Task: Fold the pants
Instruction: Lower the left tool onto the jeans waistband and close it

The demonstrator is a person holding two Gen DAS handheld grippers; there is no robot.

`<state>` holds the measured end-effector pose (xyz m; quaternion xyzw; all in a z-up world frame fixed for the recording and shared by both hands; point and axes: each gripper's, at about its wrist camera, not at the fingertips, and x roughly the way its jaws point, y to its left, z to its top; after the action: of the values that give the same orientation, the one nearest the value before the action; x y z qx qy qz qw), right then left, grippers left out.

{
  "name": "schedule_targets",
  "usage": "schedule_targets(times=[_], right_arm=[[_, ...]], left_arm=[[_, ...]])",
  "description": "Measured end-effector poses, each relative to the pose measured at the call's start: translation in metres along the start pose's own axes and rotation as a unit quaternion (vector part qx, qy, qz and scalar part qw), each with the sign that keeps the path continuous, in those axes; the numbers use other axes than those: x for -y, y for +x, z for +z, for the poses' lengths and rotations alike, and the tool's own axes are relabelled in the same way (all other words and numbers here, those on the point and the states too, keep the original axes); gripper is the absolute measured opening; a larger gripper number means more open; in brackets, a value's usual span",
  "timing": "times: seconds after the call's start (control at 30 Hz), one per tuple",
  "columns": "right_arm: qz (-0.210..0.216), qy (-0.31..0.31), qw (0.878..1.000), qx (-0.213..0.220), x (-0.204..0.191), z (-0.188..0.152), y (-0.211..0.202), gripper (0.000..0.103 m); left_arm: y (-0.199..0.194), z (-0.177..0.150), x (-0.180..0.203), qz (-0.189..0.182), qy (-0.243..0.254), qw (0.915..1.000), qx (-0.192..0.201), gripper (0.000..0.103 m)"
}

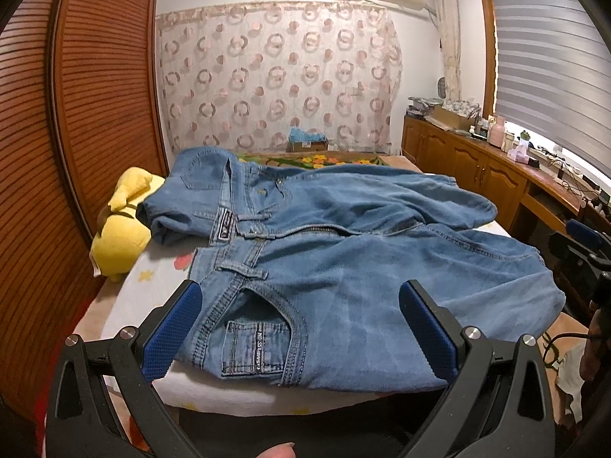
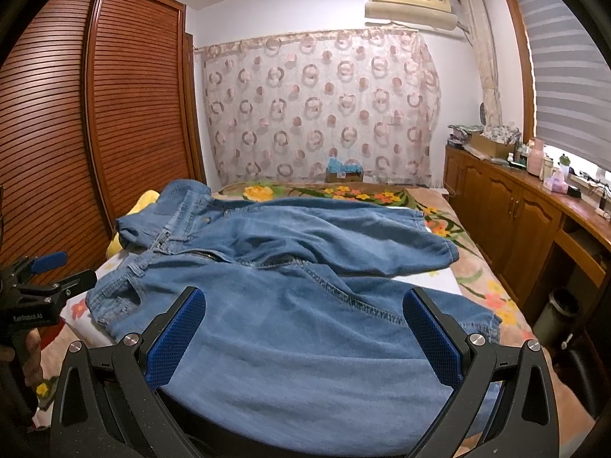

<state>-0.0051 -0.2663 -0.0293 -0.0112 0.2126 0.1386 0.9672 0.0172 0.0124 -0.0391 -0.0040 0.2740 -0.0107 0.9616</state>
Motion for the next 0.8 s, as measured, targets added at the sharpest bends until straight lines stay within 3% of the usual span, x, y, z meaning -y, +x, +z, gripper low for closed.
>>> schedule_targets(times=[0.4, 0.8], right_arm=[[-0.029, 0.0, 0.999, -0.035, 0.016, 0.002, 0.016, 0.103], [-0.043, 0.007, 0.997, -0.058, 0.02, 0.006, 0.018, 0.102]], left_arm=[[0.027, -0.017, -0.029, -0.019, -0.008, 0.9991, -0.038, 0.103], [0.045, -0.034, -0.087, 0.015, -0.032, 0.9971, -0.067, 0.1]])
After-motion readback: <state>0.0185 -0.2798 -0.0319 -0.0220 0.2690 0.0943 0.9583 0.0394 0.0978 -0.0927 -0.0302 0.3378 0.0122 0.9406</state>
